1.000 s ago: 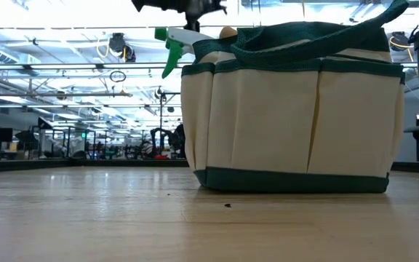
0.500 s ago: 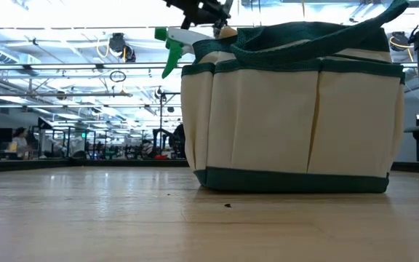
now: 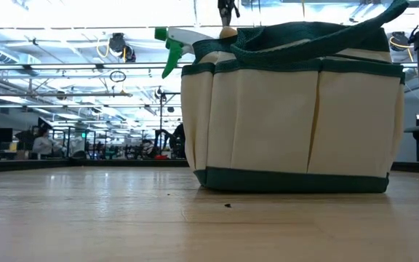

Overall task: Pick & Place Garden tools in Gardening bag
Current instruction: Put the green shear scissors into the gardening bag

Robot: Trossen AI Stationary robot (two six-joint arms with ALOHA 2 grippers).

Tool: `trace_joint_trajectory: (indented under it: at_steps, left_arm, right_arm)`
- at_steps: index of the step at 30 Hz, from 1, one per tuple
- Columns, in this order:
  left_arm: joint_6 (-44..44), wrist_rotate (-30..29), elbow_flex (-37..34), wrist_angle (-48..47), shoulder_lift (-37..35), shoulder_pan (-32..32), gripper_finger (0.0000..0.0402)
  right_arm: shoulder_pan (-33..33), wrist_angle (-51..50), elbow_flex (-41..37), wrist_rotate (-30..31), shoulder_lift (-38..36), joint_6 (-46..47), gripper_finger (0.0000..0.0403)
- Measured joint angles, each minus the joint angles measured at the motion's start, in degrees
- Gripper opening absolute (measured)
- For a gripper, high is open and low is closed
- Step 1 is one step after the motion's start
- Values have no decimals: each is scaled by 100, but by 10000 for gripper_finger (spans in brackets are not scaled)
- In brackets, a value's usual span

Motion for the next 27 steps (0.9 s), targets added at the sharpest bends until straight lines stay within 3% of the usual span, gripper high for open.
trace_joint_trajectory:
  at_steps: [4,8,15,20,27]
  left_arm:
    - [566,-641,-2,252,0,-395,54]
    - [946,-921,-2,490,0,-646,54]
    - [819,-871,-2,543,0,-716,54]
    - [599,-507,-2,519,-7,-744,54]
    - [403,-322,-2,495,-26,-801,54]
  right_arm:
    - [215,-53,0,-18,0,726,86]
    - [422,-561,0,-50,0,1575,86]
    - [604,-1812,2,-920,2,3056,86]
    - [603,-2547,2,-924,2,3825,86]
    - [598,-2954,2,-914,2,4001,86]
